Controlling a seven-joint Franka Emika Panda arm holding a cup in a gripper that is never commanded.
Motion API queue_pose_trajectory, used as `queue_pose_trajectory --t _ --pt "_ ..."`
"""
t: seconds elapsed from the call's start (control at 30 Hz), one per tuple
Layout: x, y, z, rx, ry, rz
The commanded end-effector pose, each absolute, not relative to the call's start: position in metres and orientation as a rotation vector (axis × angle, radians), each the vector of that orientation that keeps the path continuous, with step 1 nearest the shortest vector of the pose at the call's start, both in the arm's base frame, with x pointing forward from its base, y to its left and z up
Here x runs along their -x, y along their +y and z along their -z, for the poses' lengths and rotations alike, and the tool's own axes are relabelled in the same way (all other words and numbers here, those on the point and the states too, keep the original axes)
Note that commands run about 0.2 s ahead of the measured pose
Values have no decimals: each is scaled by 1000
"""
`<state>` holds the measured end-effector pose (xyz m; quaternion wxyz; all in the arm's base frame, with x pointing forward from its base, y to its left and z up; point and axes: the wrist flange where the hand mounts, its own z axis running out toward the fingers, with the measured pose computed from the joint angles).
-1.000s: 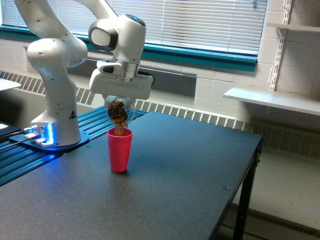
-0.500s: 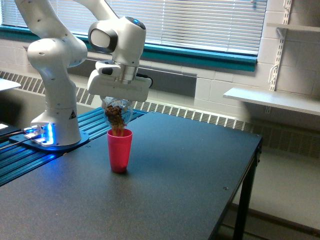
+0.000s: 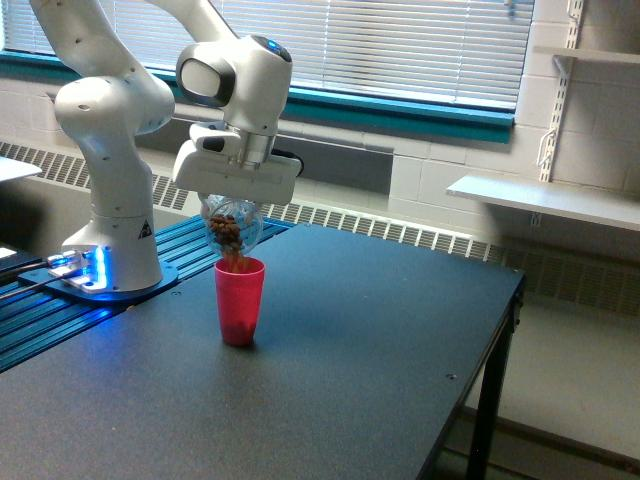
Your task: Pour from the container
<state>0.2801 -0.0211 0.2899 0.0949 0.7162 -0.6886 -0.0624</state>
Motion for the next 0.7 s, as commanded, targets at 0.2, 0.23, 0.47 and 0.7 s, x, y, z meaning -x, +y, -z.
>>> queue_pose_trajectory --t 0.2,0.23,0.47,0.7 --pt "-266 -20 -279 -2134 -1966 228" --pt "-266 -20 -279 -2134 -1963 229" --pt "-265 -23 -279 -2133 -1944 224" --pt "-267 -28 -286 -2131 -1931 207"
